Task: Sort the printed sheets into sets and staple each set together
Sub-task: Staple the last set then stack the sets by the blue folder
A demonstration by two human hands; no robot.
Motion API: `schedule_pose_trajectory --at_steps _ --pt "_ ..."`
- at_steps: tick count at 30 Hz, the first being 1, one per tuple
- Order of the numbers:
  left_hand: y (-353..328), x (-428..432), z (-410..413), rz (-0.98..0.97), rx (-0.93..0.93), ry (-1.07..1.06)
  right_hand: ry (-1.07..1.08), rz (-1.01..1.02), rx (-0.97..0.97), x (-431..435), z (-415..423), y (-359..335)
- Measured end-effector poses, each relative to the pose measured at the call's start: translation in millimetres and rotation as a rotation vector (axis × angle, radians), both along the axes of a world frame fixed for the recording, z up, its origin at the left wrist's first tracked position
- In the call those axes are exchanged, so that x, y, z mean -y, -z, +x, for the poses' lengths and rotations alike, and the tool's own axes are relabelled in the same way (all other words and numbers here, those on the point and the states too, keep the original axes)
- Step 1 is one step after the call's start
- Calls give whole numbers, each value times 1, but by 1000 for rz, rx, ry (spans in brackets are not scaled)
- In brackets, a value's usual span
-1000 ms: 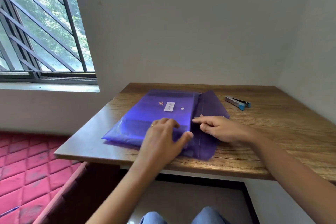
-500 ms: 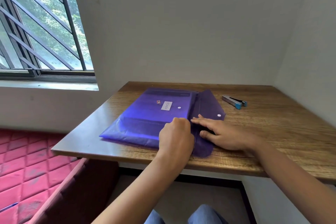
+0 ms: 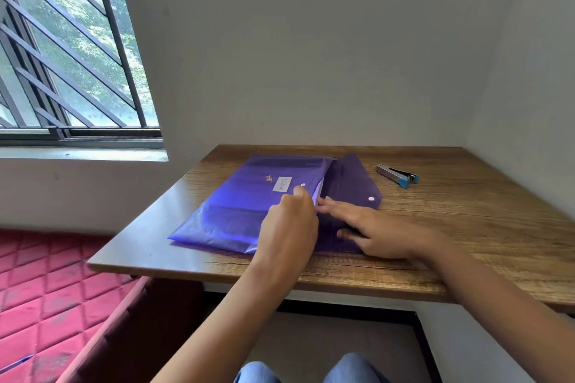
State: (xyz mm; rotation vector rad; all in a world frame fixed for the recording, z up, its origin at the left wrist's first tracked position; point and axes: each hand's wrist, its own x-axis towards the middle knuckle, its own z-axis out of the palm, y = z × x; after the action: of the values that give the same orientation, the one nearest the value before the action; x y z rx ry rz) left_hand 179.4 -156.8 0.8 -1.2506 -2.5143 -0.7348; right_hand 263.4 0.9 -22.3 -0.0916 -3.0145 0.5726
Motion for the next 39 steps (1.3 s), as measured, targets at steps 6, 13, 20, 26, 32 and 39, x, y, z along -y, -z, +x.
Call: schedule_pose_trajectory --at_steps 6,13,20,26,32,39 --pt "8 4 -6 -271 -291 -16 395 -770 -133 0 -27 -13" --pt "13 3 0 -173 -256 -121 568 -1270 -143 23 -59 -24" --pt "13 7 1 -77 -251 -189 661 -1232 -121 25 -61 -32" --pt "18 7 -2 -90 -260 -158 645 -958 18 30 -66 -28" --pt "14 5 4 42 -324 -166 706 -895 -44 28 -70 -19" --pt "28 6 -3 49 -375 -208 774 -869 -53 2 -40 -29"
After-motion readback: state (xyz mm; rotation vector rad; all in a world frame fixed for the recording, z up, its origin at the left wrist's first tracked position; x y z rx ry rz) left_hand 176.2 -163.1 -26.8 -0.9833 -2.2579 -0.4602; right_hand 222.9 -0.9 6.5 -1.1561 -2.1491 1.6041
